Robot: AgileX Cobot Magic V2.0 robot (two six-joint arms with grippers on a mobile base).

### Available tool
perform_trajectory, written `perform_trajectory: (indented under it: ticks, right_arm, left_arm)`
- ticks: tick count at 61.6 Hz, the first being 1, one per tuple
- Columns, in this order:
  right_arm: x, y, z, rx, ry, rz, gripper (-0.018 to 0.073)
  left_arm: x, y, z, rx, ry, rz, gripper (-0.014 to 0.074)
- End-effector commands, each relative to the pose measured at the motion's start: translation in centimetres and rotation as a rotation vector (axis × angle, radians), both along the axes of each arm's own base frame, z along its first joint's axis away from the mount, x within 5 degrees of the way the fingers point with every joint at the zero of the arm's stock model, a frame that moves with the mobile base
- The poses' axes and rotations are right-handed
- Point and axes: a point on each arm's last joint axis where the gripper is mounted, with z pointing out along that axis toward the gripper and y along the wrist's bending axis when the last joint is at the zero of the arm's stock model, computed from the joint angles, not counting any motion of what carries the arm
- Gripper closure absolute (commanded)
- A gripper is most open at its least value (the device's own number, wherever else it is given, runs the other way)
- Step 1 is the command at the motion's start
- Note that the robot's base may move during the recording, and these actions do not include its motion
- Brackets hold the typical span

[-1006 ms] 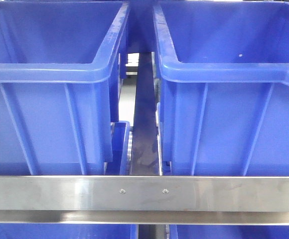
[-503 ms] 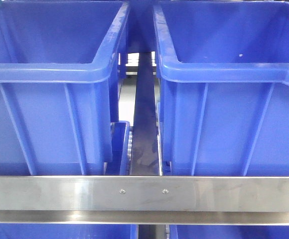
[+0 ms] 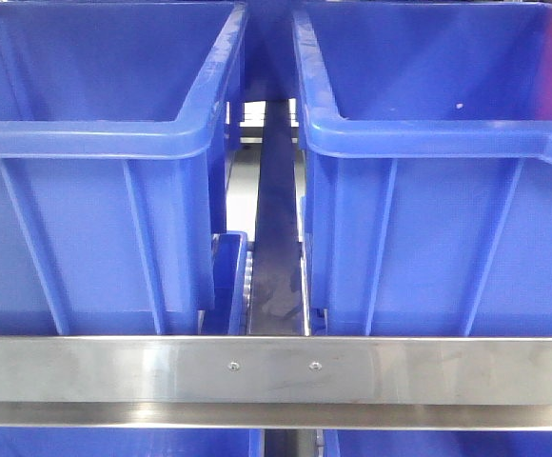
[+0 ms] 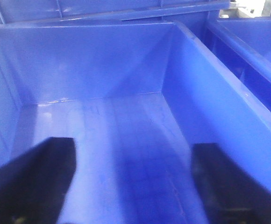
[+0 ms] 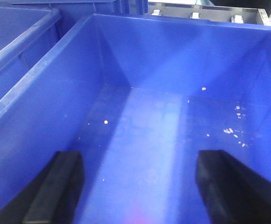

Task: Sort and place red and blue blocks on shelf
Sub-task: 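Close both empty grippers inside the bins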

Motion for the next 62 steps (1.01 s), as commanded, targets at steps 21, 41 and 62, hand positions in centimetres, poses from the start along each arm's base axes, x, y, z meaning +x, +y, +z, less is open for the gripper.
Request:
perform_trajectory:
  ticks: [21,41,62]
  right_arm:
    - [-0.1,-0.1,2.6,0.030,-0.152,-0.007,0.0013]
    - [-1.6,-0.5,4.0,0.046,-0.223,-0.009,0.0500]
    - [-5.2,-1.3,4.9,0.036,-0.166,-0.006,0.0503]
  left_arm:
    - [-1.3,0.3,4.0,-0.075,-0.205,-0.003,0.0216]
    - [-3.3,0.9,5.7,-0.093,-0.265,-0.001,0.0473]
    - [-6.7,4.1,6.6,-0.062,-0.211,0.129,0.0473]
